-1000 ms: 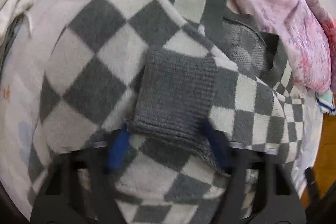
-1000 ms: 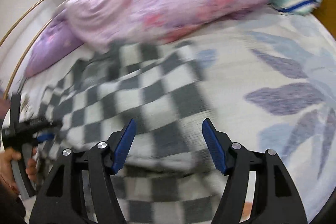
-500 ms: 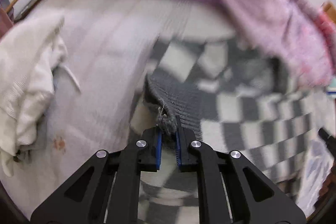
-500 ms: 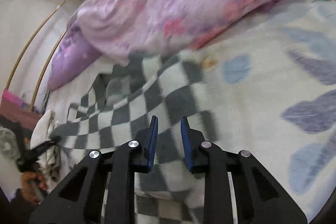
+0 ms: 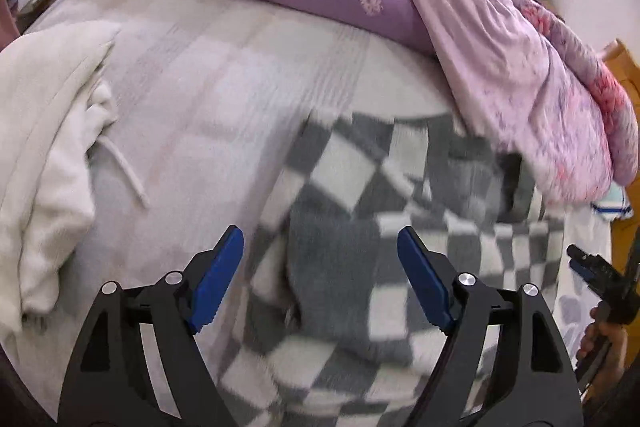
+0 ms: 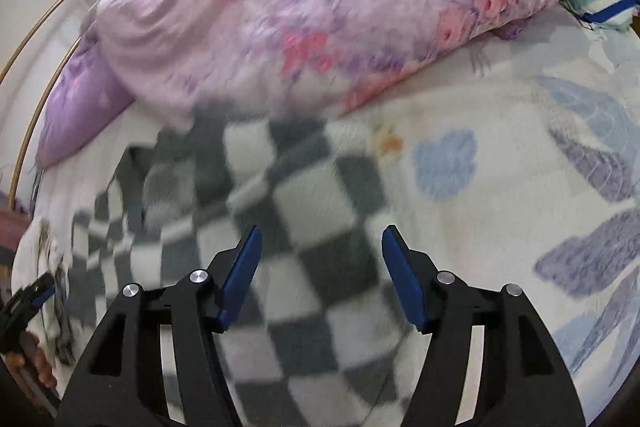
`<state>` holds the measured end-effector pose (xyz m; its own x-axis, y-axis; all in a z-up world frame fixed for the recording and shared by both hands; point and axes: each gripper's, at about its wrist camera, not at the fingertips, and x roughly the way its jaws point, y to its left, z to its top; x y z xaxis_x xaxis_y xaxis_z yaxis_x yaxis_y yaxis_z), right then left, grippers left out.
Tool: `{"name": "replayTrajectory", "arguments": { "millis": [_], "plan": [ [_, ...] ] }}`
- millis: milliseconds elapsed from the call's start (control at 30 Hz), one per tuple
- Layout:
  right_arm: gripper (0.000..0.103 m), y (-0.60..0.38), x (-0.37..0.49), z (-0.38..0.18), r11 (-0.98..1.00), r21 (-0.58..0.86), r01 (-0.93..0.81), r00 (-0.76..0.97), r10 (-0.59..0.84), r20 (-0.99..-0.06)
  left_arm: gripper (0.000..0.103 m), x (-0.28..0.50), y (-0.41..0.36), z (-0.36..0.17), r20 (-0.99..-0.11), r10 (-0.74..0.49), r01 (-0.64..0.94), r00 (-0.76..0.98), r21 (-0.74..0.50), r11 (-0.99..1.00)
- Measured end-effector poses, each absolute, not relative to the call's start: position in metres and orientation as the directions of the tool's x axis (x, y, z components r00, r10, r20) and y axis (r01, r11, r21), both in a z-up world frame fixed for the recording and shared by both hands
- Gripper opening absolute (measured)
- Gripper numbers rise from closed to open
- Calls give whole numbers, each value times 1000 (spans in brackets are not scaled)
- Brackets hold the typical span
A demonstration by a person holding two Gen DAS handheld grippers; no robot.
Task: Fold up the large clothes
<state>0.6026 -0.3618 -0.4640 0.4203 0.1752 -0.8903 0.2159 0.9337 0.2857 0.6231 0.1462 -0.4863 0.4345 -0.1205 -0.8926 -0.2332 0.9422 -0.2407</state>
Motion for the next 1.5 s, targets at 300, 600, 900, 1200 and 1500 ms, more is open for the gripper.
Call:
{"name": "replayTrajectory", "arguments": {
  "millis": [300, 600, 900, 1200, 1500],
  "plan": [
    [66, -389, 658, -504, 856, 374, 355, 360, 244, -901, 78, 703, 162, -543, -949, -109, -294, 296, -199, 935],
    [19, -399, 635, -498, 821, 479, 310, 473, 304, -827, 20, 706, 147, -530, -929, -117, -187, 352, -192, 963],
    [16, -404, 499, -404, 840, 512, 178, 664, 282, -693, 19, 587, 147, -423, -837, -85, -172, 540, -208, 963],
    [19, -397, 344, -389, 846, 497, 195, 588, 304, -750, 20, 426, 147, -401, -883, -33, -293, 467, -190, 937],
    [30, -391, 264, -458, 804, 459, 377, 309, 358, -881, 26, 312, 155, -478, -979, -51, -562, 199, -157, 812]
  ]
}}
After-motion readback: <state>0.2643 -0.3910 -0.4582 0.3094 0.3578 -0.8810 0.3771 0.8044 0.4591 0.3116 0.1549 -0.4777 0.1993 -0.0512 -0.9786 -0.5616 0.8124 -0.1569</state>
